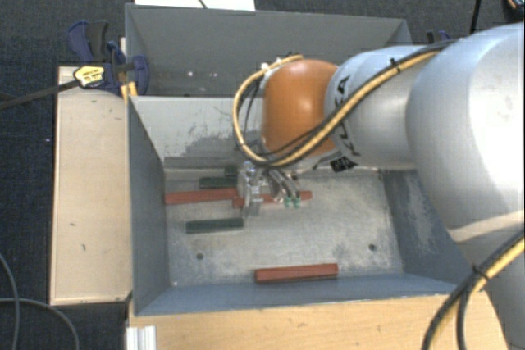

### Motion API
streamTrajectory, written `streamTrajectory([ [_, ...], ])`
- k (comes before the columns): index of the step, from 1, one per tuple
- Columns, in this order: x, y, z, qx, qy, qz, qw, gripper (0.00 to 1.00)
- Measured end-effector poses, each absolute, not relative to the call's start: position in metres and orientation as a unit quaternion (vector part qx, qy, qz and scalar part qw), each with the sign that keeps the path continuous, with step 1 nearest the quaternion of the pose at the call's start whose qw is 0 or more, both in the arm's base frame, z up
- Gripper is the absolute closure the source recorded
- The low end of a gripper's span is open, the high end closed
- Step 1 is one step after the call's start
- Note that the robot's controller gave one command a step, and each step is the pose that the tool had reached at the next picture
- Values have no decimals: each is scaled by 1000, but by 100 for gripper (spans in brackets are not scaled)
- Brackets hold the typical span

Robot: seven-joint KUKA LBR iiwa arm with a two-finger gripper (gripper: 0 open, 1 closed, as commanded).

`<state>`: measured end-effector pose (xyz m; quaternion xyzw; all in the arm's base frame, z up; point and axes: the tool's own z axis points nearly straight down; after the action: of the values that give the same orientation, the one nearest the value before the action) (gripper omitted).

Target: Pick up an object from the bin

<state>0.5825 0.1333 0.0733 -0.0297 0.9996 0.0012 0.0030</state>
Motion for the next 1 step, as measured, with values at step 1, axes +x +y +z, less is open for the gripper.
streamTrajectory([
  [1, 582, 144, 292, -154, 988, 1, 7, 100],
])
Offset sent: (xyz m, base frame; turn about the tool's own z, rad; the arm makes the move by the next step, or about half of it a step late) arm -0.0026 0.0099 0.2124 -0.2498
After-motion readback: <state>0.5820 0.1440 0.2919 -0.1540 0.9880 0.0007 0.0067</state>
